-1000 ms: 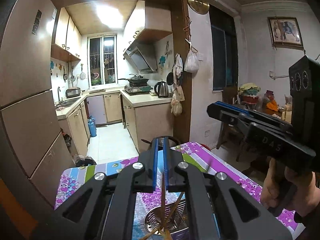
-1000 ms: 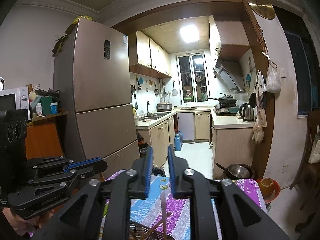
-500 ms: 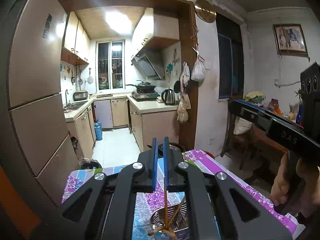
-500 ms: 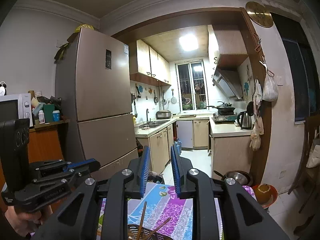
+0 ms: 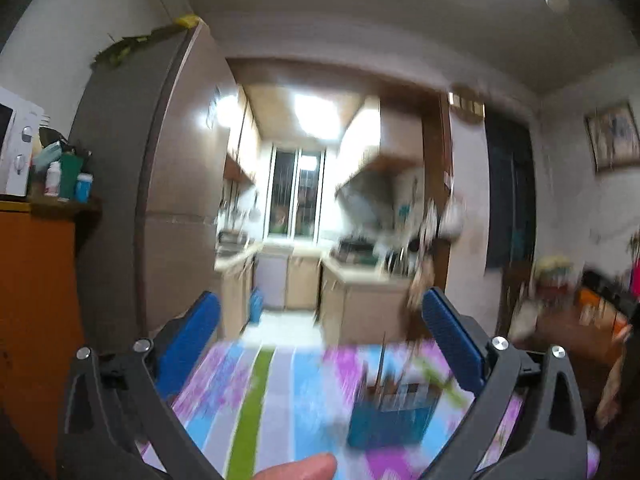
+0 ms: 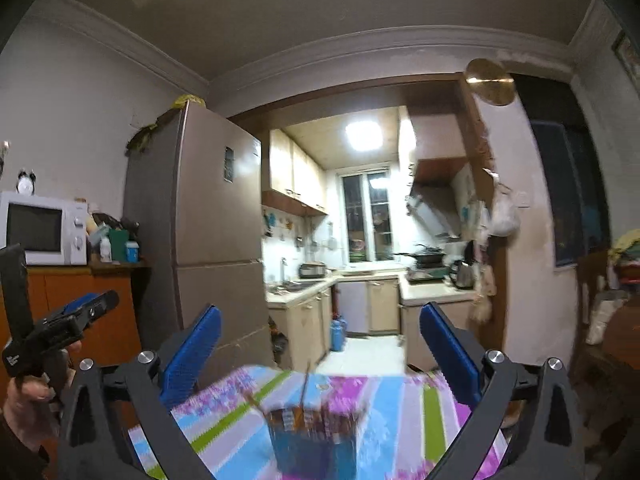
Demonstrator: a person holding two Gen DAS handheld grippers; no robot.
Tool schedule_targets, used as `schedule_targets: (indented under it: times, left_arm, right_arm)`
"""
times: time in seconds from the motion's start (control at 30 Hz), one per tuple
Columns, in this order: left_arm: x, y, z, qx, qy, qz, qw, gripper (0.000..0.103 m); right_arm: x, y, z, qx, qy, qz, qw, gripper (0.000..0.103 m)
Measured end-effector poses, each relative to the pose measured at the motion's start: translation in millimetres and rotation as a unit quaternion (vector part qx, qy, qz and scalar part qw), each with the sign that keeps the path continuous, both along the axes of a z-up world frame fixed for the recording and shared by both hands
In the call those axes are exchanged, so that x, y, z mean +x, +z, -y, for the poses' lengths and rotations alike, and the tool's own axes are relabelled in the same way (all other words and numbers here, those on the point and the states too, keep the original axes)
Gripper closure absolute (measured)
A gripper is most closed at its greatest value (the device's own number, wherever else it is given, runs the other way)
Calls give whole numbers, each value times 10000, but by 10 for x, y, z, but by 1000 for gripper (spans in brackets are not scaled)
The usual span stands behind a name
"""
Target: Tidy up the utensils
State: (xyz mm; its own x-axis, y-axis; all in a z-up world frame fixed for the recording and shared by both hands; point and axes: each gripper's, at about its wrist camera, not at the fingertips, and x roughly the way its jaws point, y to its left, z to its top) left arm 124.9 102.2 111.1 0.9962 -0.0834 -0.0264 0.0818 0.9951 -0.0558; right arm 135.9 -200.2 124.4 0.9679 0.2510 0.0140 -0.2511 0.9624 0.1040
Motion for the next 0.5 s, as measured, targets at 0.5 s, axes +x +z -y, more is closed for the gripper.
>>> schedule_targets:
  times: [0.5]
  left_arm:
    - [-740, -943, 329, 656, -505, -783, 9935, 5]
  right_arm:
    - [-935, -932, -434, -140, -28, -892, 9959, 4]
